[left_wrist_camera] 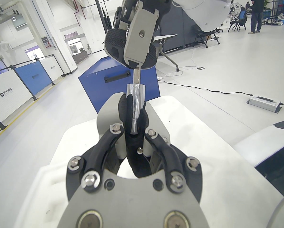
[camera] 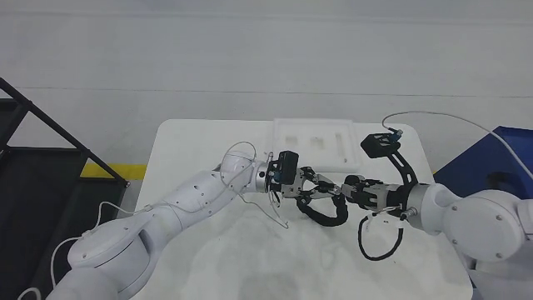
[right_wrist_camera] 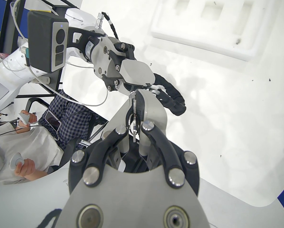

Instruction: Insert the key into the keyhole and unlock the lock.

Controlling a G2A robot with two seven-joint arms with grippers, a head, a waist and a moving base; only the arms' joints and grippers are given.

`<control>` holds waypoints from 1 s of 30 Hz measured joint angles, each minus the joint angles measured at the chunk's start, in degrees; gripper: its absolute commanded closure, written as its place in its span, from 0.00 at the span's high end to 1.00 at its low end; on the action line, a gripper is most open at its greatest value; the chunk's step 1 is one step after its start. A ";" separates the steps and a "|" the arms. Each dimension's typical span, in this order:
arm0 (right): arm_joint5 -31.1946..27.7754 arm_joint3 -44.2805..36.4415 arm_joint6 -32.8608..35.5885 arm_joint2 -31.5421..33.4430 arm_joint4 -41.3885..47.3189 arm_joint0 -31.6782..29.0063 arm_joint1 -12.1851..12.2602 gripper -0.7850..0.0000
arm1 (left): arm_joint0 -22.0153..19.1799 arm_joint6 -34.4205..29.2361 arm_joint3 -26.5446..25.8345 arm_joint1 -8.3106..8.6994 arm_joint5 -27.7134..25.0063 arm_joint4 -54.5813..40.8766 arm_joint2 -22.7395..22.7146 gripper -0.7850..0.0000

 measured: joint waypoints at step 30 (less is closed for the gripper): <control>2.14 1.83 -0.11 -4.88 -2.35 3.61 -0.18 1.00 | -0.49 0.19 -0.31 0.03 0.19 0.04 0.75 0.00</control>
